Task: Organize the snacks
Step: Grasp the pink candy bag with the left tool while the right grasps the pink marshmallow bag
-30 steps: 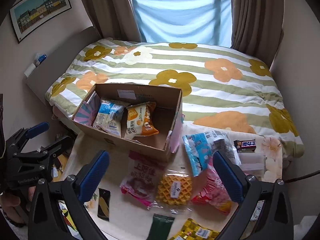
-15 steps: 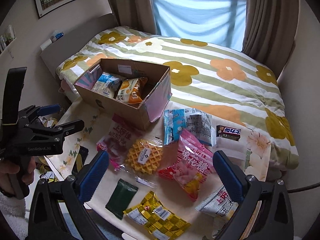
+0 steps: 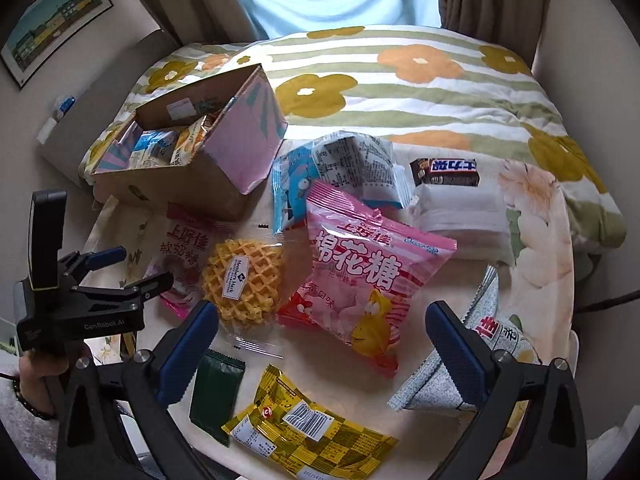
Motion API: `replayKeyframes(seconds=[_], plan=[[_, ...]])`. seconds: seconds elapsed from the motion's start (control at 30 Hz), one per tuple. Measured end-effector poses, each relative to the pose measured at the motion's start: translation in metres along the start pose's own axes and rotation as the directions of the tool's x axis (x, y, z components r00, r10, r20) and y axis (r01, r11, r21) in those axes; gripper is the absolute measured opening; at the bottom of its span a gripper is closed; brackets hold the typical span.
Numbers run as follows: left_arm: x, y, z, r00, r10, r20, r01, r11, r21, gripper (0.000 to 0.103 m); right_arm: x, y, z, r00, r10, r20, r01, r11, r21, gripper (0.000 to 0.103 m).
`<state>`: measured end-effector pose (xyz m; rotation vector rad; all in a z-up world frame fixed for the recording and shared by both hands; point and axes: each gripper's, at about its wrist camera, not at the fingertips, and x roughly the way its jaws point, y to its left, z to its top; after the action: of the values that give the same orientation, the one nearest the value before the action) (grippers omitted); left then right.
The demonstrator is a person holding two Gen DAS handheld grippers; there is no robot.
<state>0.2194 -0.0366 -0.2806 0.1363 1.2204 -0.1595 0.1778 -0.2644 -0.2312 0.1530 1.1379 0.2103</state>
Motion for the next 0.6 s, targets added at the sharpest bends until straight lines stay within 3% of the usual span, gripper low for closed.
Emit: replayKeyframes(seconds=[0.33, 0.6], plan=[[0.039, -0.021, 0.006, 0.997, 0.008, -0.072, 0.001, 0.992, 0.124, 0.099, 0.020, -0.011, -0.004, 0.999, -0.052, -0.007, 0.053, 0.993, 0.108, 0.103], [0.054, -0.017, 0.019, 0.997, -0.014, -0.076, 0.024, 0.991, 0.131, 0.099, 0.032, -0.017, -0.005, 0.998, -0.053, -0.027, 0.057, 0.984, 0.172, 0.103]])
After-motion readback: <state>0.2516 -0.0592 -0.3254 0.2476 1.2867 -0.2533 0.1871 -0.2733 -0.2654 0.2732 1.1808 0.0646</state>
